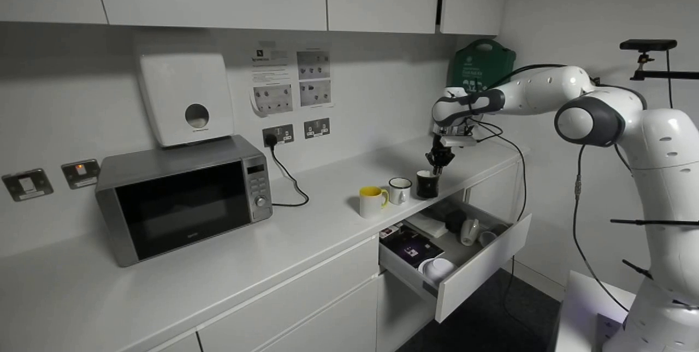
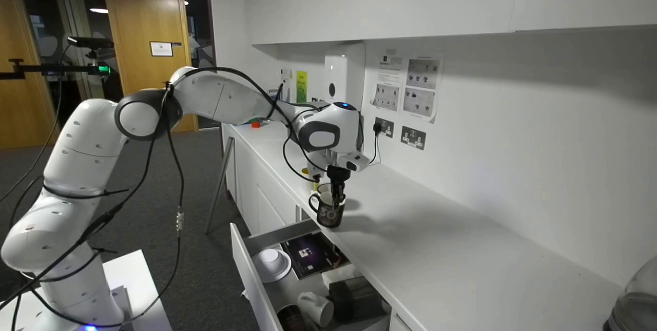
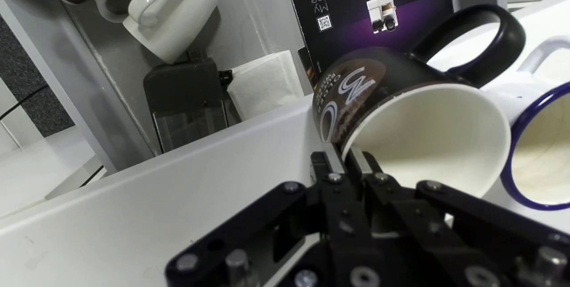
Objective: Take four mugs out of the open drawer
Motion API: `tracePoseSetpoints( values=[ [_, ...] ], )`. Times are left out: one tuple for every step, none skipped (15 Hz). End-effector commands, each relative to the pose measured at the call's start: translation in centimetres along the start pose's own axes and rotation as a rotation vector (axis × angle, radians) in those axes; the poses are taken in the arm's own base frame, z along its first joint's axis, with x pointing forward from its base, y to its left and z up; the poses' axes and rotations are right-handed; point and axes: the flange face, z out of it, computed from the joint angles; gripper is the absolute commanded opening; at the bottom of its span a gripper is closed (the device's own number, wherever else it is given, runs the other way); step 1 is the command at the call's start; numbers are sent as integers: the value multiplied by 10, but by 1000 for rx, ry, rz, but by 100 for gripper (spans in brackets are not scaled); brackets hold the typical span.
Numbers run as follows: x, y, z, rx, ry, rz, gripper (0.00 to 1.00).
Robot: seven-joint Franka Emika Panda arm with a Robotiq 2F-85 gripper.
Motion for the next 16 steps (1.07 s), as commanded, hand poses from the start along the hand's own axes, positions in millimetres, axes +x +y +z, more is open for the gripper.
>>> tracePoseSetpoints(
  values=[
    [13, 4, -15, 31, -6, -17, 2],
    [15, 4, -16, 30, -4, -17, 2],
    [17, 4, -17, 30, -3, -17, 2],
    [19, 4, -18, 29, -1, -17, 2],
    [22, 4, -19, 27, 3, -16, 2],
    [24, 4, -20, 26, 5, -16, 2],
    [26, 3, -21, 28, 6, -16, 2],
    [27, 3, -22, 28, 11, -16, 2],
    [30, 2, -23, 29, 19, -17, 2],
    [32, 2, -23, 29, 26, -18, 2],
    [34, 1, -23, 30, 31, -19, 2],
    [36, 0, -23, 32, 37, -20, 2],
    [38, -1, -23, 33, 41, -22, 2],
    [40, -2, -22, 33, 45, -23, 2],
    [41, -3, -21, 33, 48, -24, 2],
    [43, -4, -20, 32, 52, -25, 2]
  ],
)
